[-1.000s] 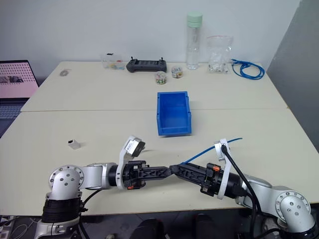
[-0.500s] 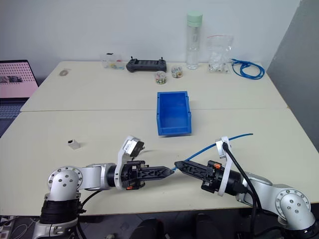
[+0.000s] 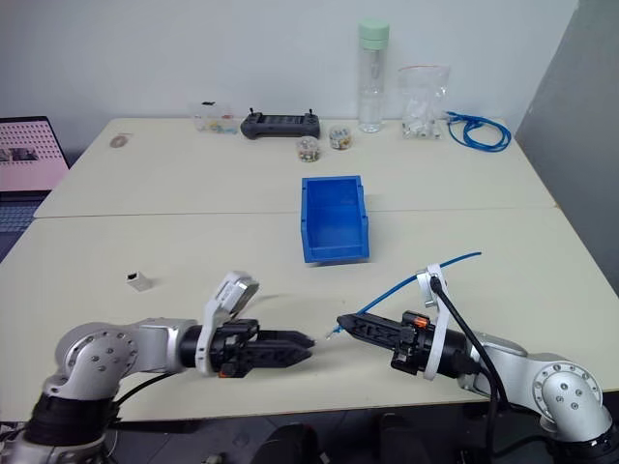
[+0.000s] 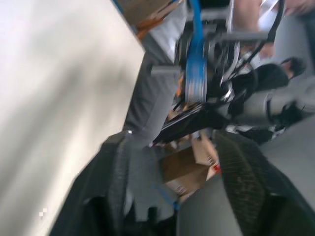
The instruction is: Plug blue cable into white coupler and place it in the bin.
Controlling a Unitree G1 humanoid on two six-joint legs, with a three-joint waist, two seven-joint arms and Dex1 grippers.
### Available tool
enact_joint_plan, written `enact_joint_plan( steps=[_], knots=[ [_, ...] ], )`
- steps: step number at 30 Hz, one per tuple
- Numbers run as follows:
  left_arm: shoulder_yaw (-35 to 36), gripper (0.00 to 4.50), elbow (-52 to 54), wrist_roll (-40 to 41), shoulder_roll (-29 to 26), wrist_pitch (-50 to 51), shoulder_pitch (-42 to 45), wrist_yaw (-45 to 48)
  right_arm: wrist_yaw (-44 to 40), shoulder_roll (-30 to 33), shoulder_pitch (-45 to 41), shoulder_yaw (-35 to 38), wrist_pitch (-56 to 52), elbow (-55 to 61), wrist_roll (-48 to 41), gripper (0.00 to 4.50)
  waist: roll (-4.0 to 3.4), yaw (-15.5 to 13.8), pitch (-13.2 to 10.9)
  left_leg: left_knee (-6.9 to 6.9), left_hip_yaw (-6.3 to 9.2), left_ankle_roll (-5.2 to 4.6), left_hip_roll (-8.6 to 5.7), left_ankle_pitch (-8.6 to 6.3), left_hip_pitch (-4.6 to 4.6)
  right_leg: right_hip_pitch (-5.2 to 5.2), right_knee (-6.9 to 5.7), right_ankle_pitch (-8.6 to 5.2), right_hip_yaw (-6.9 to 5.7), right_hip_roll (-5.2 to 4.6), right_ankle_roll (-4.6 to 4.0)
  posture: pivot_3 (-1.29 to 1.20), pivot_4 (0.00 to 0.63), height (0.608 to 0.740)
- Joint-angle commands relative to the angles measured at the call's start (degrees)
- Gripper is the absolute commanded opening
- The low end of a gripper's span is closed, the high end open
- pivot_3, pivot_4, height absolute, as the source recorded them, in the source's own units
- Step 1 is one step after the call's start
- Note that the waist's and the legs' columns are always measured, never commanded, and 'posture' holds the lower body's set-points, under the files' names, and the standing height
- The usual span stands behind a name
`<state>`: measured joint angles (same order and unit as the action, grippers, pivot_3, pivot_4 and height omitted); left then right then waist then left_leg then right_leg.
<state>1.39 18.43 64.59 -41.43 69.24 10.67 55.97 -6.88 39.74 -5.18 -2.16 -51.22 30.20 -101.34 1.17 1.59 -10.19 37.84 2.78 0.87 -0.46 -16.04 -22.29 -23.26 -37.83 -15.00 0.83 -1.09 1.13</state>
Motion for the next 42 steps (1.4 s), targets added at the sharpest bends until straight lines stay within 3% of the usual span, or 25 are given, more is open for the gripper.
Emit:
enact_joint_plan(
  steps=[1,4,10,15,18,25,35,42],
  knots=[
    [-1.01,3.82,4.68,-12.36,-2.44,-13.35,-5.01,0.45,-5.48,0.47,-3.19,1.43,-0.75,-3.77,4.31,0.12,-0.05,-0.10,-0.05,0.00,-0.01,0.00,-0.01,0.00,-0.01,0.00,0.02,0.00,0.00,-0.02,0.00,0.00,0.150,0.740],
    [1.09,4.41,6.72,-22.53,3.05,-23.08,-9.27,-11.95,-8.77,-0.51,-6.39,0.59,-1.06,-7.40,9.32,0.12,-0.10,-0.47,-0.08,-0.01,-0.01,-0.01,0.00,0.00,-0.06,-0.01,0.05,0.01,0.01,-0.04,-0.01,0.00,0.150,0.740],
    [7.64,4.46,14.01,-51.14,21.07,-36.62,-24.81,-52.36,-15.26,-4.14,-12.86,-1.46,-2.11,-15.02,18.67,0.12,-0.04,-0.56,-0.10,0.00,-0.04,-0.01,0.03,-0.02,-0.17,-0.05,0.20,0.13,0.11,-0.08,0.01,0.00,0.150,0.740],
    [14.98,4.46,9.92,-57.73,30.65,-40.56,-26.90,-65.65,-20.09,-6.03,-15.43,-2.38,-4.28,-18.12,23.55,0.12,-0.04,-1.57,-0.10,0.03,0.07,-0.01,0.05,-0.01,-0.18,-0.06,0.10,0.14,-0.07,-0.05,0.02,0.00,0.150,0.740],
    [17.81,4.46,4.69,-57.95,32.33,-43.42,-23.06,-67.44,-22.04,-7.36,-17.14,-2.38,-5.41,-19.94,25.84,0.12,-0.03,-1.60,-0.10,0.11,0.04,-0.03,0.03,-0.01,-0.16,-0.02,0.10,0.23,-0.08,-0.04,0.13,0.00,0.150,0.740],
    [20.88,4.46,-8.94,-55.49,29.96,-50.00,-11.61,-63.83,-23.80,-10.26,-18.47,-1.90,-7.39,-20.84,29.25,0.12,-0.02,-1.54,-0.09,0.11,0.03,-0.03,0.02,0.01,-0.14,-0.02,0.02,0.43,-0.09,0.02,-0.17,0.00,0.150,0.740],
    [22.55,4.46,-17.10,-54.24,26.57,-53.51,-7.18,-59.56,-24.71,-11.90,-17.32,-0.33,-7.60,-20.37,33.47,0.12,-0.01,-1.47,-0.09,0.12,-0.01,-0.03,-0.01,0.00,-0.10,-0.02,-0.04,0.48,-0.07,-0.04,-0.22,0.00,0.150,0.740],
    [23.05,4.46,-25.22,-49.82,22.04,-52.23,0.65,-52.53,-23.48,-13.55,-15.66,0.54,-7.78,-18.40,35.02,0.12,0.01,-1.43,-0.07,0.14,-0.01,-0.02,-0.01,0.01,-0.10,-0.02,-0.07,0.48,-0.09,-0.01,-0.23,0.00,0.150,0.740]
  ],
)
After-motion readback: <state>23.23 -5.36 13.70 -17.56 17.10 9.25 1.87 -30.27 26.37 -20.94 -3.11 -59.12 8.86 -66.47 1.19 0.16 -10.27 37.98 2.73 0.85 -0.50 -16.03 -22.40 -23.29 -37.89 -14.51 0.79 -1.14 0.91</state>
